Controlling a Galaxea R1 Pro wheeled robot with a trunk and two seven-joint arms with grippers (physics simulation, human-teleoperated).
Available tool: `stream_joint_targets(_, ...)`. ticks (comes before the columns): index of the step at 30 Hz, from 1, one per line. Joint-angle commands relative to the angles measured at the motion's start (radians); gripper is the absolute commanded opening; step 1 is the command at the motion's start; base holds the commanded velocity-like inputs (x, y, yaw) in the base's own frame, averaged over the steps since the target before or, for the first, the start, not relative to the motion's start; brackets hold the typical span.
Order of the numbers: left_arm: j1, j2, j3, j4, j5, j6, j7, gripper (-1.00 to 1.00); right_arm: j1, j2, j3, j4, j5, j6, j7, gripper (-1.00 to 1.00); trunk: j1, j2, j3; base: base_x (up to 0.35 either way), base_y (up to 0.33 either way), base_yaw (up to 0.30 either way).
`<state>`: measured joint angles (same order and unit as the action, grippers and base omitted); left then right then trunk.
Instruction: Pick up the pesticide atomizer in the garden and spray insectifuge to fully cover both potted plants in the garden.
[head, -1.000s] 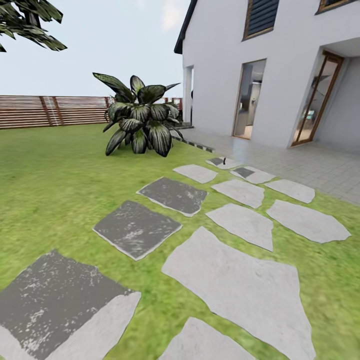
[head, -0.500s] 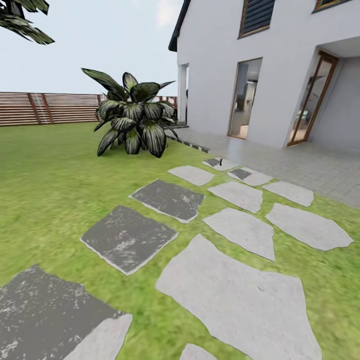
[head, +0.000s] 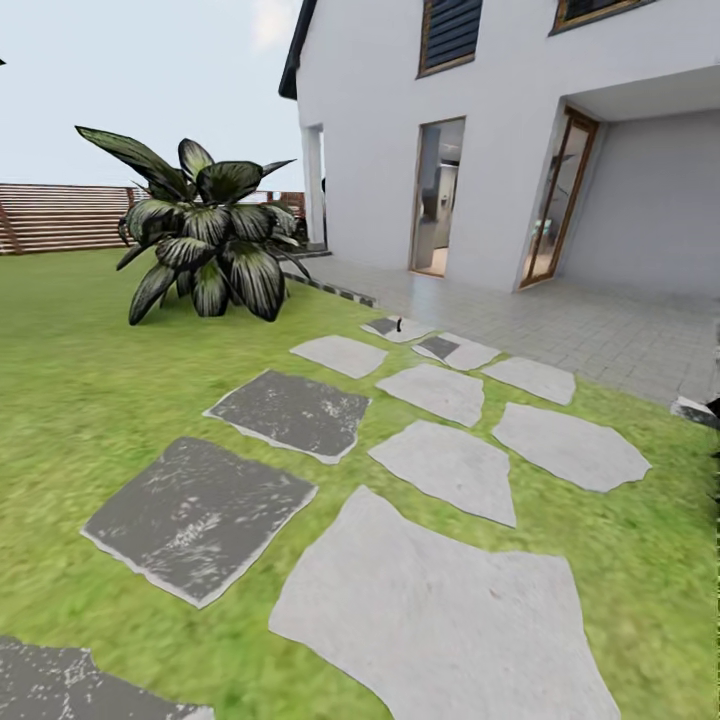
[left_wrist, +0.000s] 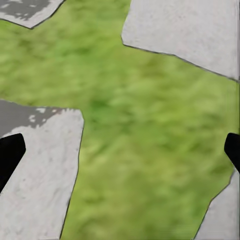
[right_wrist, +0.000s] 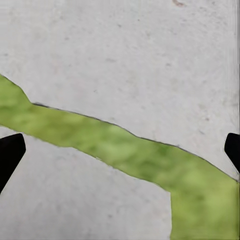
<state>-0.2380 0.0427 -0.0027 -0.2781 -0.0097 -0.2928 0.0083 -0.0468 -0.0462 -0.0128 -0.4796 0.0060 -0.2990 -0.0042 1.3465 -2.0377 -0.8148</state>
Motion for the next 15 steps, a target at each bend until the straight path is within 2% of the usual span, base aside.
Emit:
stream_joint_targets(1,0.0,0.0,0.0,0.0,-0.001,-0.003,0.001,1.0,-0.001,0.0,-0.001,0.001,0.0,-0.003,0.0,1.0,0.0,0.0,-0.001,0.338,0.0,-0.203)
stream_joint_targets(4,-0.001,0.0,0.0,0.0,-0.001,-0.003,0.001,1.0,-0.001,0.0,-0.001,0.001,0.001,-0.003,0.0,1.0,0.0,0.0,-0.001,0.338,0.0,-0.105)
stream_joint_targets(15,-0.001,0.0,0.0,0.0,-0.001,-0.003,0.001,1.0,-0.001,0.0,-0.001,0.002,0.002,-0.003,0.0,1.0,0.0,0.0,-0.001,0.338,0.0,-0.005)
